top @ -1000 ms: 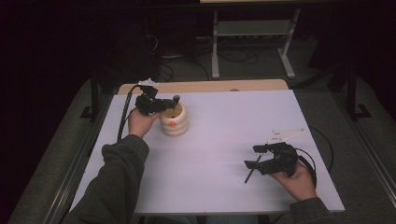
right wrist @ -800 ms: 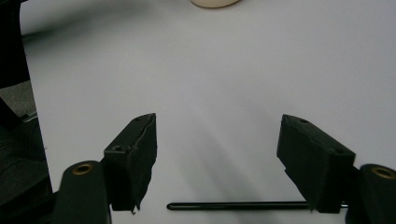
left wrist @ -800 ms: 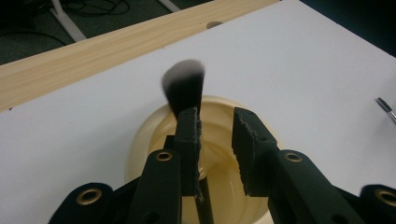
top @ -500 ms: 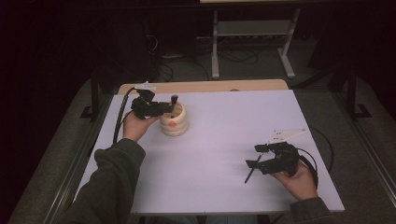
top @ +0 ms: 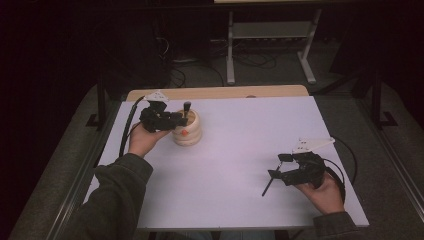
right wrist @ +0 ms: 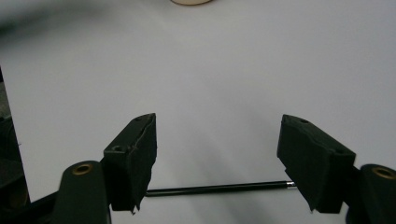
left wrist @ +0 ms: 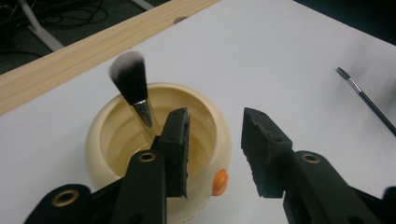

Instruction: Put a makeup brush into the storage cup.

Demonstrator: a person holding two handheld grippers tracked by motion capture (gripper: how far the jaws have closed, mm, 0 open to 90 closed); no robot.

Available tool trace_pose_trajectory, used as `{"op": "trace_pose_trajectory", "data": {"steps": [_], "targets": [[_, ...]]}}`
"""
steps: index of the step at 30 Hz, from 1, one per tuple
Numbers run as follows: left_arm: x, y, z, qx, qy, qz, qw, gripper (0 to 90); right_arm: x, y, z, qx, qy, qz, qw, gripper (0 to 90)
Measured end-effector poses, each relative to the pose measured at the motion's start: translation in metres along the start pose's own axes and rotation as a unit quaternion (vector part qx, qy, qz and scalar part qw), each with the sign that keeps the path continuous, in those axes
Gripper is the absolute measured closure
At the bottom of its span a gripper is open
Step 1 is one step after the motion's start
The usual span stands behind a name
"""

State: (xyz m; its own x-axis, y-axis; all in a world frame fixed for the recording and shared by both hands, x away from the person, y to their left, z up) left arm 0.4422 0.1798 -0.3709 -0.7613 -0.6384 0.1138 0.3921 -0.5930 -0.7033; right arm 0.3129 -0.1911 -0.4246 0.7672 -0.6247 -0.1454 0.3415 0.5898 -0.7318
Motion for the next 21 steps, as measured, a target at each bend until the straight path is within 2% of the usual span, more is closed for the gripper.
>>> {"op": "trace_pose_trajectory", "data": {"steps": [7, 10, 15, 21], "targets": [[0.008, -0.002, -0.003, -0.001, 0.009, -0.006, 0.9999, 59.1, 0.003, -0.003, -0.003, 0.001, 0.003, -0.005, 1.0000, 27.5], [0.012, -0.004, -0.003, 0.001, 0.006, -0.009, 0.9999, 58.4, 0.004, -0.004, -0.004, 0.003, -0.001, -0.004, 1.0000, 27.5], [0.014, -0.006, -0.003, 0.001, 0.017, -0.012, 0.9998, 57.3, 0.005, -0.003, -0.004, 0.001, 0.003, -0.004, 1.0000, 27.2], [0.019, -0.007, -0.001, 0.007, 0.018, -0.017, 0.9997, 55.8, 0.006, -0.004, -0.004, 0.002, 0.008, -0.004, 1.0000, 27.1]]}}
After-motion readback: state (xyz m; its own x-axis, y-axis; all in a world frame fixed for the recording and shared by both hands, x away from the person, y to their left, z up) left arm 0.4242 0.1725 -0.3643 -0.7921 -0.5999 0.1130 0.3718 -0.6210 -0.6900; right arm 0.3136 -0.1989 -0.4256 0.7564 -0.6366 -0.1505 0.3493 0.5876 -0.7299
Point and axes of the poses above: each handheld gripper's, and its own axes: y roughly forward along the jaws, z roughly out of its top, x roughly to its right, the point moved 5 cm from there along y, roughly forward along the jaws, and after that the axes turned 8 degrees about -x, right-handed, at the moved point
